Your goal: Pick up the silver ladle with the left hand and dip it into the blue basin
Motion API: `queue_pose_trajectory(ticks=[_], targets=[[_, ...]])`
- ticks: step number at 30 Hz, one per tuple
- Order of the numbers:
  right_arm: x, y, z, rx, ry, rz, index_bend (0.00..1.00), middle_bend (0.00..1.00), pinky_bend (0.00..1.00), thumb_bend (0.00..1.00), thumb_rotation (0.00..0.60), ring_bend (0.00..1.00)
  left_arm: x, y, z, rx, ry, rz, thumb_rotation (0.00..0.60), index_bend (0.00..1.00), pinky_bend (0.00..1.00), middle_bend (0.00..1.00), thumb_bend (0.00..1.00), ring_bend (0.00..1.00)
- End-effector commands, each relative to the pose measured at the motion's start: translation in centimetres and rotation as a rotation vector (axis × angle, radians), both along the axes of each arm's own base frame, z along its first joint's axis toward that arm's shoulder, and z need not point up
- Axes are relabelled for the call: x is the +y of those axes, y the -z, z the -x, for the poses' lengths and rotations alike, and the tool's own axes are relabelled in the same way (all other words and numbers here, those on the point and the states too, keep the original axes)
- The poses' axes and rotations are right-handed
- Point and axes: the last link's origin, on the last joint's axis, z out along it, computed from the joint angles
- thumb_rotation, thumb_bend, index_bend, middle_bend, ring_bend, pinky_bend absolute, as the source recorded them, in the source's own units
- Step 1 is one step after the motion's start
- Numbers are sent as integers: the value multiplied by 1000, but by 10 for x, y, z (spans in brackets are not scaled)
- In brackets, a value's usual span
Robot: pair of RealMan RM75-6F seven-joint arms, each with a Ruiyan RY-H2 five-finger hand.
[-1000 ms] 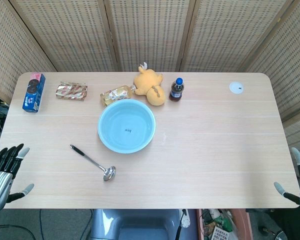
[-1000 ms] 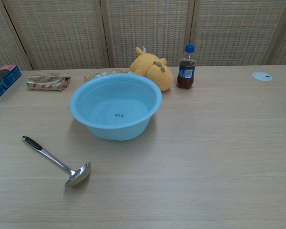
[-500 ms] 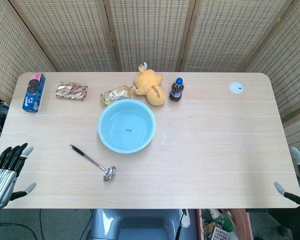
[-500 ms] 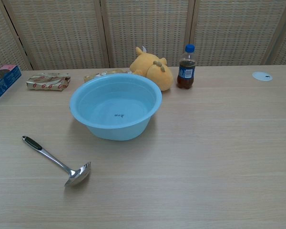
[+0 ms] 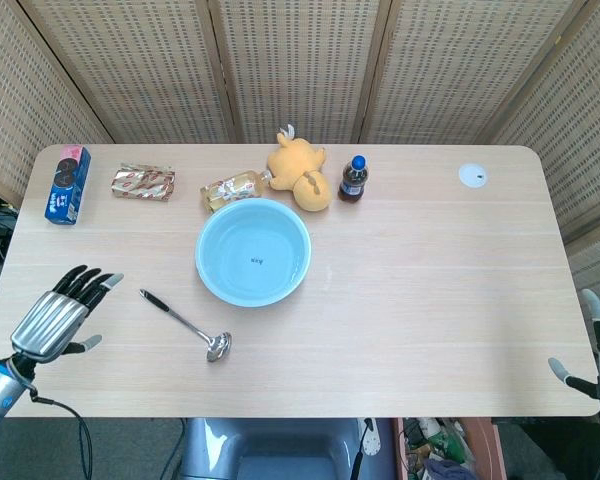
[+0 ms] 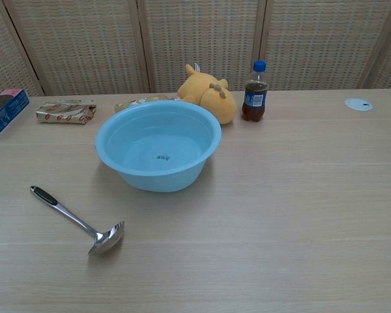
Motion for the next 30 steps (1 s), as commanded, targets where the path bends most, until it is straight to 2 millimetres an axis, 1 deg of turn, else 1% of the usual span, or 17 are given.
queue_pose_trajectory(ticks=[1,3,5,6,8,11,14,17,22,26,28,30], targets=[[-5,3,2,9,16,-5,0,0,0,0,600,0,38,20,-6,42,97,69,600,0,676,844,209,720],[-7,5,3,14,25,-8,0,0,0,0,600,0,47,24,-7,44,111,82,600,6,810,938,212,831],[-9,6,5,19,34,-12,0,0,0,0,600,0,60,27,-6,59,113,104,600,38,923,990,214,920],[-10,7,5,22,39,-14,0,0,0,0,600,0,66,29,-5,78,111,110,600,68,969,1000,215,955],[-12,8,6,26,47,-17,0,0,0,0,600,0,75,35,-3,93,92,129,600,106,999,1000,216,981],[-14,10,9,28,59,-22,0,0,0,0,600,0,86,42,-3,110,80,145,600,148,1000,1000,217,989],[-16,10,11,30,74,-24,0,0,0,0,600,0,95,55,-2,123,60,173,600,186,1000,1000,218,990],[-16,10,12,30,79,-24,0,0,0,0,600,0,98,60,-2,130,61,180,600,226,1000,1000,218,990],[-17,11,15,28,93,-31,0,0,0,0,600,0,106,75,-3,139,52,202,600,319,1000,1000,223,990],[-17,12,16,29,100,-37,0,0,0,0,600,0,109,88,-5,140,48,217,600,405,1000,1000,266,990],[-17,12,17,26,104,-37,0,0,0,0,600,0,109,97,-5,152,37,236,600,416,1000,1000,287,990],[-17,12,17,24,106,-39,0,0,0,0,600,0,109,103,-3,147,7,251,600,417,1000,1000,330,990]])
